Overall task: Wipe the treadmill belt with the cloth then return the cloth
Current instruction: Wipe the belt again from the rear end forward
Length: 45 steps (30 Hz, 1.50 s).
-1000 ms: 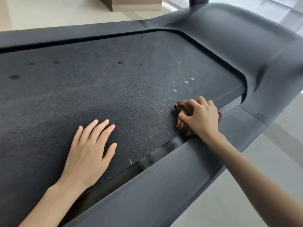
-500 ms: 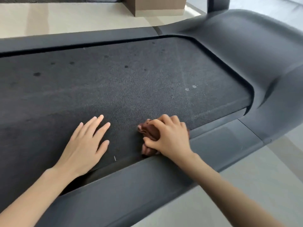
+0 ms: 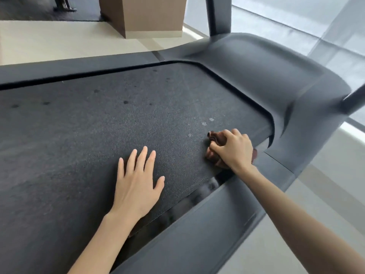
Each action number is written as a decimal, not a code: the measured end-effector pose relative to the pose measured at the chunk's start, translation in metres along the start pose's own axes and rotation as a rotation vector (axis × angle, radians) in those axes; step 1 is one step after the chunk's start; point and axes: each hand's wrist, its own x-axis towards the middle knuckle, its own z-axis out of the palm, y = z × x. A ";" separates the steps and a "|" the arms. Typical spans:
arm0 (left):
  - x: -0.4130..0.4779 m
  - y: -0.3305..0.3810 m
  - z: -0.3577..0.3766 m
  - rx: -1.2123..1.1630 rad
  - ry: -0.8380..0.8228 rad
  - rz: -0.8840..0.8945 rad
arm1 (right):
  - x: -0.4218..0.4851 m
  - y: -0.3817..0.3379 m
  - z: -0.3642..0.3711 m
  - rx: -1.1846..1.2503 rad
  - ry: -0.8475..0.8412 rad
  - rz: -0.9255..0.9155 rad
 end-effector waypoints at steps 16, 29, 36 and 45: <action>-0.017 -0.022 0.010 -0.078 0.055 -0.101 | 0.072 0.002 0.017 -0.079 -0.046 0.075; -0.015 -0.023 0.017 -0.136 0.126 -0.104 | 0.010 -0.094 0.024 0.065 -0.071 -0.530; -0.014 -0.021 0.016 -0.142 0.151 -0.126 | 0.127 -0.004 0.030 -0.074 -0.065 0.172; -0.014 -0.021 0.016 -0.141 0.134 -0.130 | 0.085 -0.056 0.038 -0.093 -0.021 -0.020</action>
